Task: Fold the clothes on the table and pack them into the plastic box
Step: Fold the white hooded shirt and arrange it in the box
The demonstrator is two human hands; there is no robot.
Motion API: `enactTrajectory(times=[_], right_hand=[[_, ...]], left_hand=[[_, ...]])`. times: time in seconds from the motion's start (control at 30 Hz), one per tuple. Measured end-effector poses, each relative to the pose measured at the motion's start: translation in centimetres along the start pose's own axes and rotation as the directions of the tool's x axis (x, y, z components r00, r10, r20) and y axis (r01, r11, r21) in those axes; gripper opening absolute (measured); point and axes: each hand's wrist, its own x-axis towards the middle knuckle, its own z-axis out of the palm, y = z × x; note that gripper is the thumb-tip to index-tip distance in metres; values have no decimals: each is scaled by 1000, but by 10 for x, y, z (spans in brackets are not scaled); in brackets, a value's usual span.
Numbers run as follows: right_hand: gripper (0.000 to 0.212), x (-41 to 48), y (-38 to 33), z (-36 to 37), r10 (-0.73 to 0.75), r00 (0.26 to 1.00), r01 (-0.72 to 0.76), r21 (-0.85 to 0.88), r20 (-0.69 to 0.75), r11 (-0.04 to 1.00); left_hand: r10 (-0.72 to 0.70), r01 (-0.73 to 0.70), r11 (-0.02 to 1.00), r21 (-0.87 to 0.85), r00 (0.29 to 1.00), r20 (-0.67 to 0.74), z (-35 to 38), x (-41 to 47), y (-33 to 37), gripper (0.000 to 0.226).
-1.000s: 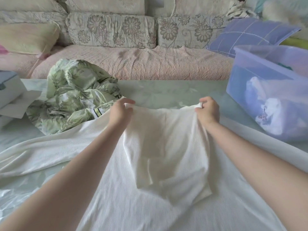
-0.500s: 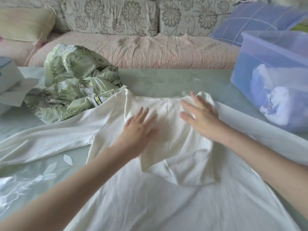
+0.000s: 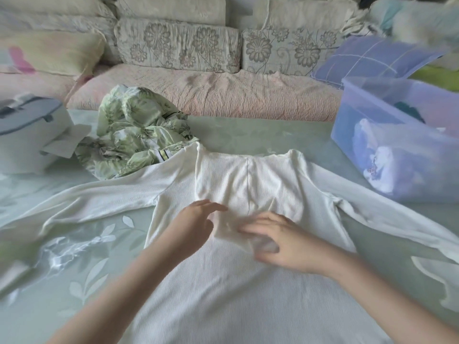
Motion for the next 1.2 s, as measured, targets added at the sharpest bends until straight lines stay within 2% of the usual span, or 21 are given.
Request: enactTrajectory(times=[0.1,0.13,0.2,0.23,0.27,0.3,0.33,0.37,0.4,0.43,0.53,0.67,0.77,0.87,1.0,1.1,1.13,1.2], right_hand=[[55,6,6,-3,35,999,-36,-71,-18,997],[47,9,6,-5,36,997,-44,-108,-68,993],[21,10,-2,-10,55,961,-88,-112,-270,990],[13,8,-7,-13,82,915,-116,-62,-395,991],[13,6,-12,-14,120,851,-137,5,-511,991],[18,4,-17,-15,148,780,-135,67,-608,989],[22,2,-20,-16,159,715,-114,111,-680,987],[24,0,-21,-16,162,667,-93,135,-727,986],[25,-1,-22,-15,169,634,-84,151,-754,985],[26,-3,-20,-12,176,619,-85,158,-766,984],[33,-10,-14,6,123,647,-101,76,-752,992],[38,-14,-4,20,178,654,-119,133,-735,984],[34,-9,-3,7,266,666,-130,242,-697,962],[41,-6,-5,0,285,665,-45,344,-690,938],[42,-7,-7,2,283,697,-43,354,-659,934],[37,-8,-9,0,283,712,-28,377,-643,926],[36,-8,-9,-1,279,721,-19,384,-634,923],[34,-9,-9,-2,276,736,-9,399,-618,917]], left_hand=[[-10,9,1000,-10,999,-40,6,-27,8,54],[-6,5,1000,-14,996,-92,9,-31,10,50],[-46,31,997,-74,975,-217,13,-35,13,40],[-115,78,985,-155,961,-251,14,-35,16,37],[-234,160,938,-309,946,-223,13,-34,21,34],[-365,253,817,-519,923,-123,9,-34,29,34],[-442,342,621,-705,896,45,6,-34,35,35],[-445,419,412,-809,867,223,6,-33,41,36],[-401,464,282,-840,852,337,5,-32,45,35],[-358,477,199,-856,849,390,4,-29,48,34],[-365,410,20,-912,852,375,9,-15,46,35],[-309,472,-52,-880,831,463,19,-6,44,44],[-237,438,-142,-888,856,460,22,-4,48,22],[-240,424,-154,-893,860,450,23,-3,51,13],[-193,508,-154,-847,825,531,27,-2,56,30],[-193,496,-118,-860,839,510,34,0,61,44],[-207,461,-133,-878,853,479,35,1,61,45],[-259,369,-228,-901,869,422,36,4,58,44]])
